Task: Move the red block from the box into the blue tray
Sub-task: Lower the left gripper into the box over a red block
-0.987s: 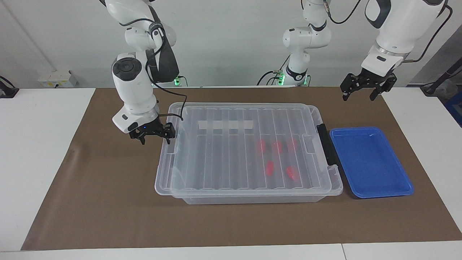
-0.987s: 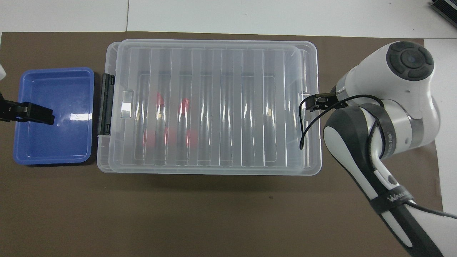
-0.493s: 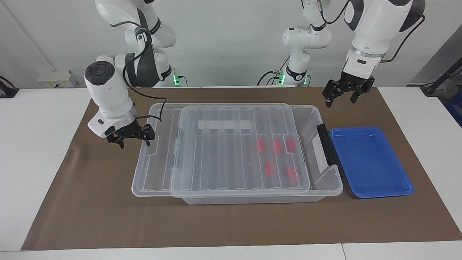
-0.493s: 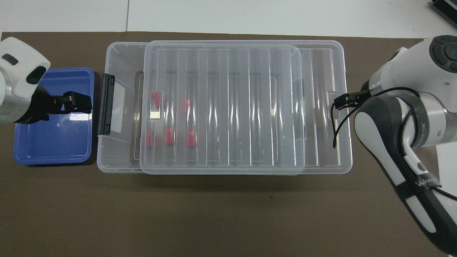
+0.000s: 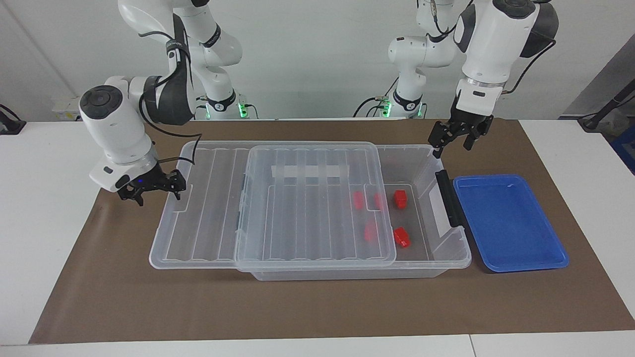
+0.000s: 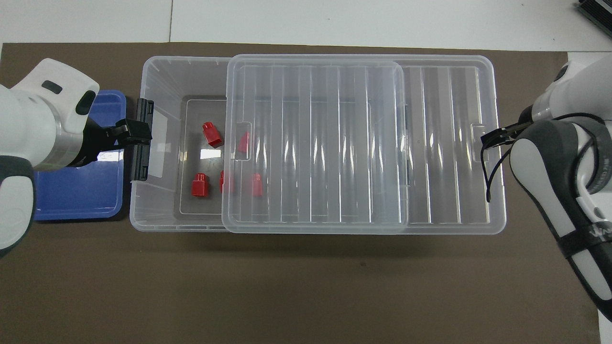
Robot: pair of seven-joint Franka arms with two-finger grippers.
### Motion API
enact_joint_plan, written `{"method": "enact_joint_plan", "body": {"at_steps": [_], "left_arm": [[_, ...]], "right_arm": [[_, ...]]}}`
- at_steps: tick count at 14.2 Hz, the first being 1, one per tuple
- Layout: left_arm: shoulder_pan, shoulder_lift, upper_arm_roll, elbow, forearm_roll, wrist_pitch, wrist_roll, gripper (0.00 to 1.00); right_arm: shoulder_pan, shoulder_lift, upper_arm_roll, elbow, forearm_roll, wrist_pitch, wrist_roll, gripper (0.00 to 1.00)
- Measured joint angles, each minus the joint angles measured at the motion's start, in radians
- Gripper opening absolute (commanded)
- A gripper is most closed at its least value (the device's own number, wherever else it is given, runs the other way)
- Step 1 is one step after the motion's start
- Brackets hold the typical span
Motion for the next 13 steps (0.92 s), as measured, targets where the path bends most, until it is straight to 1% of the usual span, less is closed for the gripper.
{"method": "enact_joint_plan", "body": {"at_steps": [3,5,9,11,13], "left_arm": [[-0.06,0.076,-0.001,0.004,0.031,0.062,-0.135,1.0],[-0.088,0.127,-0.002,0.012,0.038,0.099,-0.174,1.0],[-0.114,0.216,-0.001,0.058,0.046,0.156,-0.235,1.0],[-0.114,0.249,0.001,0.062,0.053,0.193,-0.246,1.0],[-0.12,0.302,0.001,0.062,0.087,0.234,-0.278,1.0]], "right_arm": [[-0.002,0.0,-0.049,0.0,0.0,-0.002,-0.098,0.98],[-0.002,0.0,-0.068,0.0,0.002,-0.002,-0.131,0.98],[-0.001,0.0,-0.071,0.002,0.002,-0.003,-0.136,0.98],[0.0,-0.002,-0.069,0.005,0.002,-0.01,-0.136,0.98],[0.001,-0.012,-0.065,0.011,0.002,-0.032,-0.131,0.98]]}}
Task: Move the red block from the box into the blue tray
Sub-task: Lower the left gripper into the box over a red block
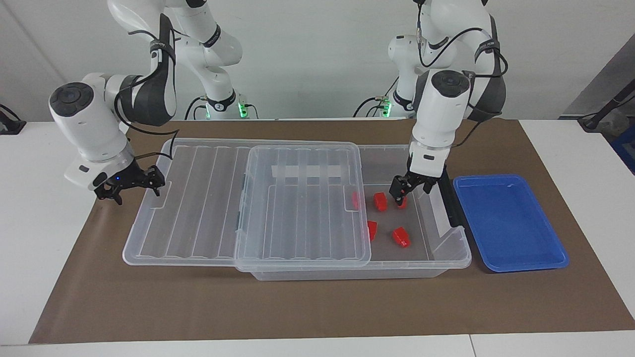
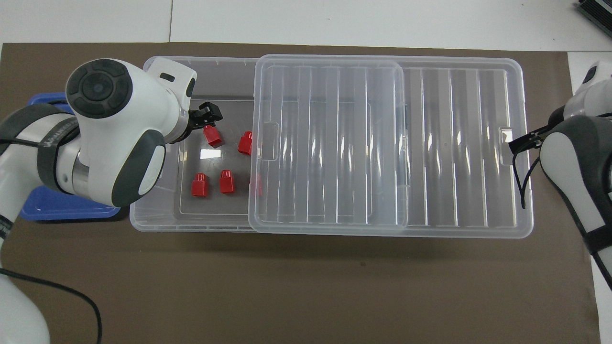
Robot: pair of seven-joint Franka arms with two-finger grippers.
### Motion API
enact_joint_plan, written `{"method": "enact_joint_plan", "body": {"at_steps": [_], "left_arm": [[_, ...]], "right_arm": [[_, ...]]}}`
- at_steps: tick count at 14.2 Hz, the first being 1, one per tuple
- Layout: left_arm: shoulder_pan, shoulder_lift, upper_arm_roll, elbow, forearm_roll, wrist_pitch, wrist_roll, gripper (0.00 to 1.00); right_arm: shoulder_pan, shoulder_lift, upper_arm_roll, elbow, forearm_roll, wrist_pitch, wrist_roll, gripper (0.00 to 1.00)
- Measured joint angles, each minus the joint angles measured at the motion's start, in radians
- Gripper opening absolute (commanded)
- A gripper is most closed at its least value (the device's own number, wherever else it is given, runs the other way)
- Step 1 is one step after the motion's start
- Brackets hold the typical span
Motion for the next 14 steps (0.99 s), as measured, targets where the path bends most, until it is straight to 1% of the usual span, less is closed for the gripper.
{"method": "enact_joint_plan", "body": {"at_steps": [3,7,11,14], "left_arm": [[-0.015,0.078,0.0,0.001,0.051,0.063,-0.048,1.0],[-0.019,0.137,0.003,-0.002,0.055,0.123,-0.066,1.0],[-0.018,0.152,0.012,-0.066,0.063,0.197,-0.067,1.0],[-0.018,0.153,0.014,-0.118,0.063,0.276,-0.073,1.0]], "right_arm": [[0.0,-0.045,0.033,0.007,0.0,-0.046,0.085,0.98],[-0.003,-0.14,0.103,0.008,0.004,-0.119,0.304,0.99],[-0.044,-0.202,0.168,0.008,0.038,-0.147,0.459,0.99],[-0.083,-0.229,0.193,0.022,0.079,-0.173,0.484,0.99]]}}
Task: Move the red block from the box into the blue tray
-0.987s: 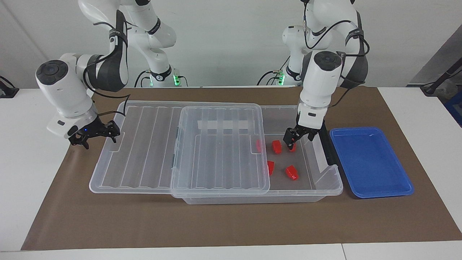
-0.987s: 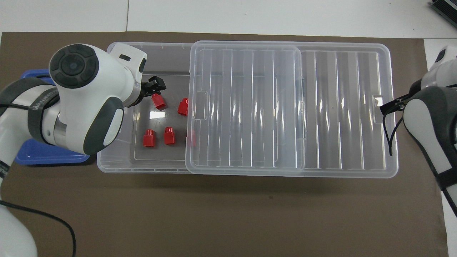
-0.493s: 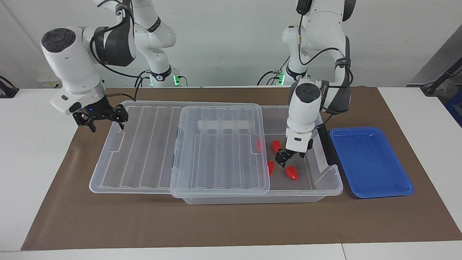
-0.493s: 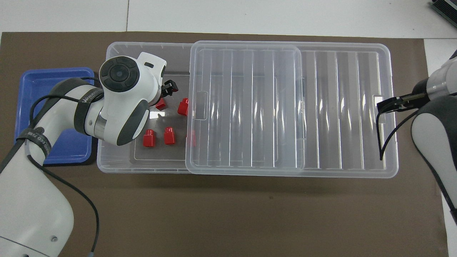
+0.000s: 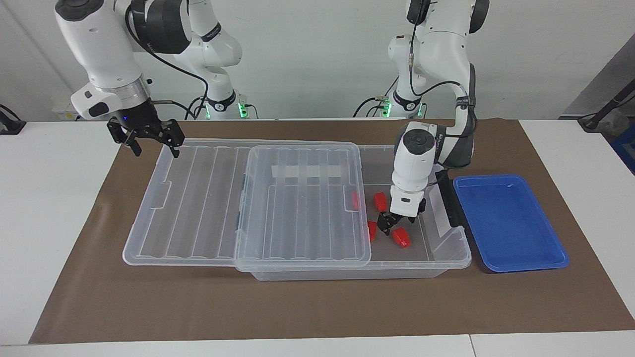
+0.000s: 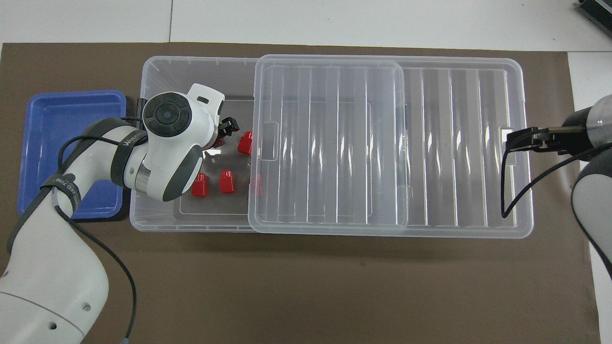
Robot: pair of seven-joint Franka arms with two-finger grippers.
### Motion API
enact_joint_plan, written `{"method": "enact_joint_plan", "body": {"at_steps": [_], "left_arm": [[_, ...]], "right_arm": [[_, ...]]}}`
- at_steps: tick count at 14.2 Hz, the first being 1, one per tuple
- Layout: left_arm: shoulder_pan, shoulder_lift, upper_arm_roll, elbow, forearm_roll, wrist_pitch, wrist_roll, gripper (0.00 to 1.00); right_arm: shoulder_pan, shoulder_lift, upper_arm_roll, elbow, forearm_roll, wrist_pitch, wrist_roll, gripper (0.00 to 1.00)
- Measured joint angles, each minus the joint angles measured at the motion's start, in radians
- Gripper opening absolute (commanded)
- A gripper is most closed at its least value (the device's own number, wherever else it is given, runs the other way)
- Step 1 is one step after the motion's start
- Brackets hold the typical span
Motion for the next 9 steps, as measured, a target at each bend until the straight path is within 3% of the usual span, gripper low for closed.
{"method": "enact_joint_plan", "body": {"at_steps": [5,9], "left_arm": [[0.002,0.001,0.003,-0.013,0.0,0.03,-0.001,1.0],[0.004,0.018,0.007,-0.015,0.001,0.078,-0.001,0.98]], "right_arm": [[-0.005,0.0,0.004,0.129,0.005,-0.147,0.021,1.0],[0.004,0.007,-0.005,0.137,0.005,-0.202,0.021,1.0]]}}
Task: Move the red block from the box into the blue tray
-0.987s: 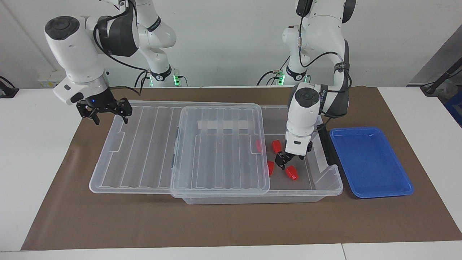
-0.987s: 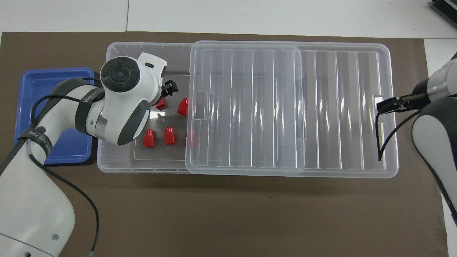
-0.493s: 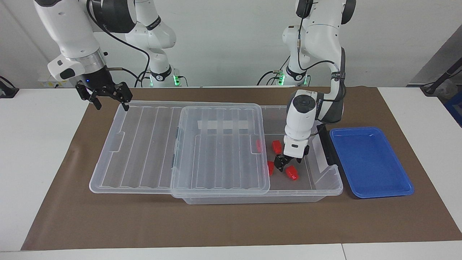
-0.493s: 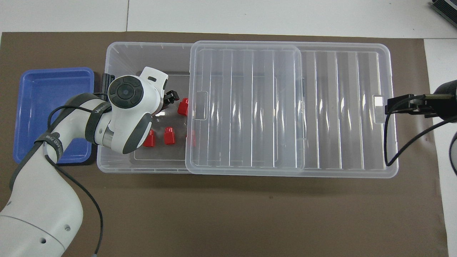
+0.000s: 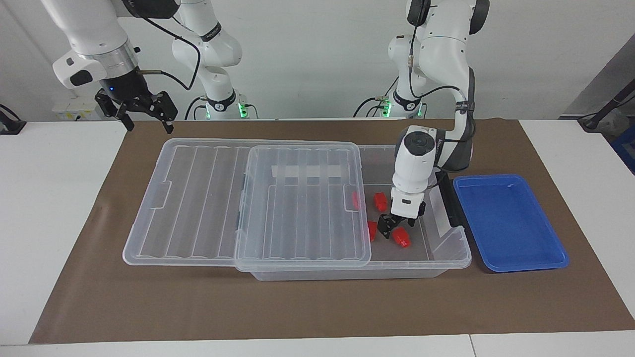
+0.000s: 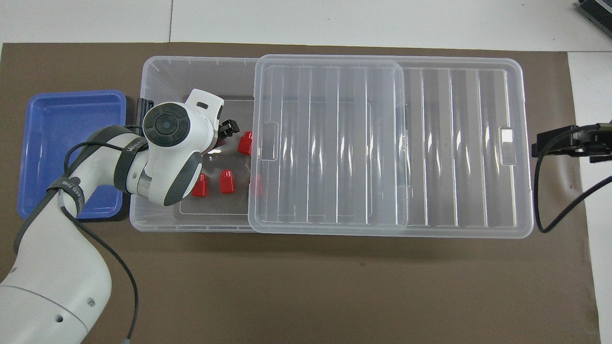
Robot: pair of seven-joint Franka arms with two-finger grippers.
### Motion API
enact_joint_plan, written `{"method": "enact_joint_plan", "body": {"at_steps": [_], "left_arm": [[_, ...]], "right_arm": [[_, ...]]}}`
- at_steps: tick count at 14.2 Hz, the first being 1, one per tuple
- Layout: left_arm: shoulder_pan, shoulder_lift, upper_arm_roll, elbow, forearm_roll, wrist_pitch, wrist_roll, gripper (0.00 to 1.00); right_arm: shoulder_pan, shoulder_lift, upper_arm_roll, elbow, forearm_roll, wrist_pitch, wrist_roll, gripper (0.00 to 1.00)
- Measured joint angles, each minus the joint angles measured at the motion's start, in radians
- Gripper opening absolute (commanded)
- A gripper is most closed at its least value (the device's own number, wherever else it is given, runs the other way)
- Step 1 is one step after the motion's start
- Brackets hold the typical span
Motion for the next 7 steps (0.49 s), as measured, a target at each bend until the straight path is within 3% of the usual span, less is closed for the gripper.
{"method": "enact_joint_plan", "body": {"at_steps": [4,6,7], "left_arm": [[0.015,0.019,0.005,0.0,0.031,0.031,0.0,0.96],[0.015,0.019,0.005,0.0,0.032,0.034,0.0,0.8],[0.015,0.019,0.005,0.0,0.033,0.034,0.0,0.65]], "right_arm": [[0.046,0.001,-0.064,-0.001,0.0,0.0,0.0,1.0],[0.048,0.001,-0.065,-0.001,0.0,0.0,0.0,1.0],[0.048,0.001,-0.065,-0.001,0.0,-0.001,0.0,1.0]]}}
